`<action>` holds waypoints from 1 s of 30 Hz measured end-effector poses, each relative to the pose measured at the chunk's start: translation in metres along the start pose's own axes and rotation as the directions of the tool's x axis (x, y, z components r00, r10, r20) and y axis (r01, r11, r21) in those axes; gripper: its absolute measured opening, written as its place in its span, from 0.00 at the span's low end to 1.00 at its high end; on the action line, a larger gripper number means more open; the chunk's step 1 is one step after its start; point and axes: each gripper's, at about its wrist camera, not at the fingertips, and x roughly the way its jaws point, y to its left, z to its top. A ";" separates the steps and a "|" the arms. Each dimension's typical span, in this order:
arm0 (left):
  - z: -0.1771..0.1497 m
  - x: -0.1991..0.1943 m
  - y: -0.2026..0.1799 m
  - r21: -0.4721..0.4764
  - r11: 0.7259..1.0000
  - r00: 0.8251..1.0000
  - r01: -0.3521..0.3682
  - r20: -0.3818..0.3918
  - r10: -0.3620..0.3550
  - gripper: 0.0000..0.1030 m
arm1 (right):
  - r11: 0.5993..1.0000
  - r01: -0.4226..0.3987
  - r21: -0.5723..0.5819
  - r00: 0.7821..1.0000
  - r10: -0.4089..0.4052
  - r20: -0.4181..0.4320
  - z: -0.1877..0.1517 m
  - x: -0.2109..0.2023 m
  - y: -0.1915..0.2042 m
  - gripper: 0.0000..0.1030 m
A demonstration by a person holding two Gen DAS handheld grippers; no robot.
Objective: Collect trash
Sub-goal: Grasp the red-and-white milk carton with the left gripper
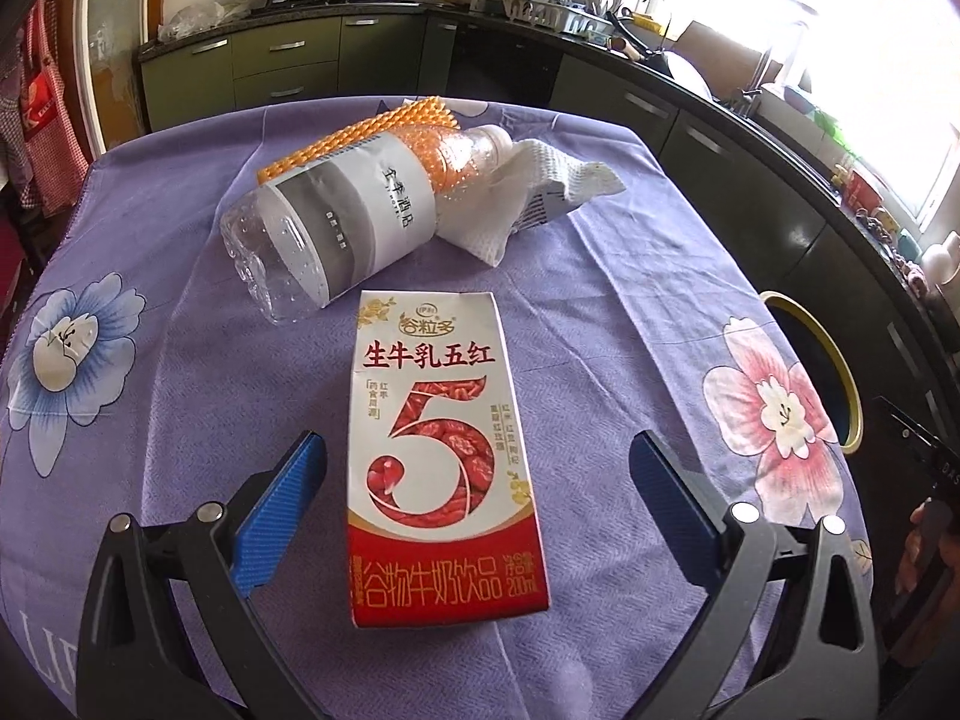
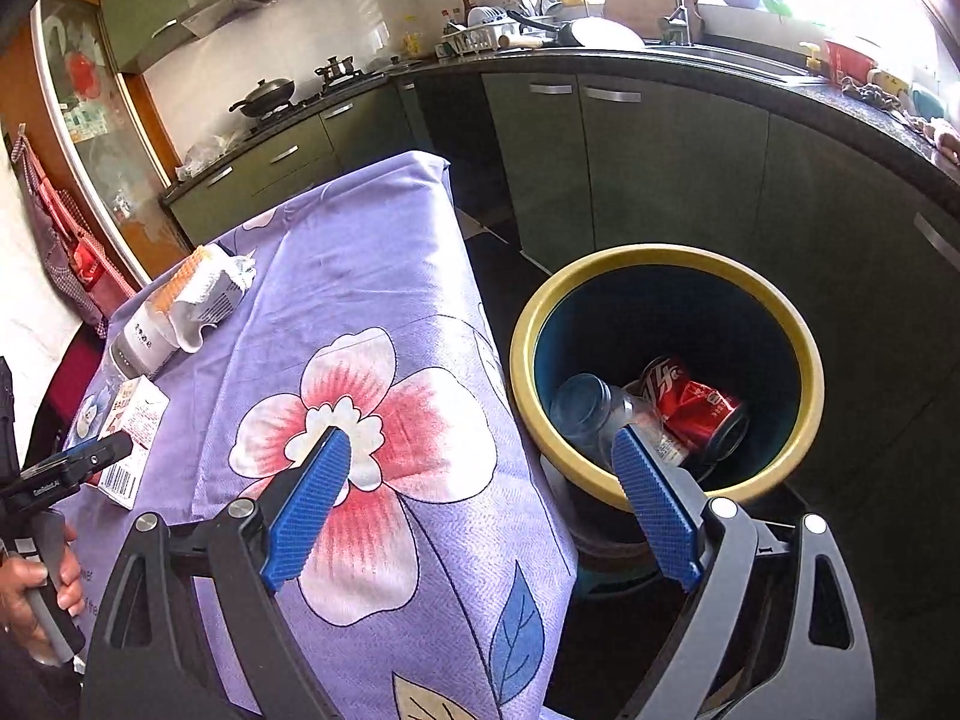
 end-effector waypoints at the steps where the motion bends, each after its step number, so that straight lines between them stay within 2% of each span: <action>1: 0.001 0.002 0.001 -0.004 1.000 1.000 -0.009 0.000 0.009 0.93 | 1.000 -0.004 0.002 1.000 0.004 -0.003 0.000 0.003 -0.001 0.85; 5: 0.006 0.011 0.002 -0.003 0.999 0.999 -0.034 -0.014 0.034 0.91 | 1.000 -0.014 0.011 1.000 0.014 -0.014 -0.001 0.010 -0.003 0.85; 8: 0.007 0.015 0.002 -0.003 0.999 0.999 -0.040 -0.032 0.040 0.74 | 1.000 -0.015 0.022 1.000 0.015 -0.017 -0.002 0.011 -0.010 0.85; 10: 0.007 0.015 0.002 -0.002 0.999 0.998 -0.051 -0.029 0.051 0.72 | 0.999 -0.015 0.030 1.000 0.015 -0.017 -0.002 0.011 -0.013 0.85; 13: 0.008 0.014 0.004 -0.009 0.999 0.998 -0.049 -0.029 0.049 0.64 | 0.999 -0.015 0.034 1.000 0.016 -0.017 -0.003 0.011 -0.015 0.85; 15: 0.009 0.014 0.005 -0.010 0.998 0.998 -0.055 -0.029 0.055 0.53 | 0.999 -0.017 0.036 1.000 0.017 -0.017 -0.003 0.011 -0.015 0.85; 24: 0.006 0.002 0.001 0.011 0.999 0.999 -0.034 -0.021 0.034 0.50 | 0.999 -0.018 0.040 1.000 0.019 -0.011 -0.004 0.008 -0.016 0.85; 30: 0.009 -0.024 -0.022 0.070 0.997 1.000 0.023 0.019 -0.024 0.49 | 0.999 -0.014 0.049 1.000 0.013 0.017 -0.002 -0.005 -0.021 0.85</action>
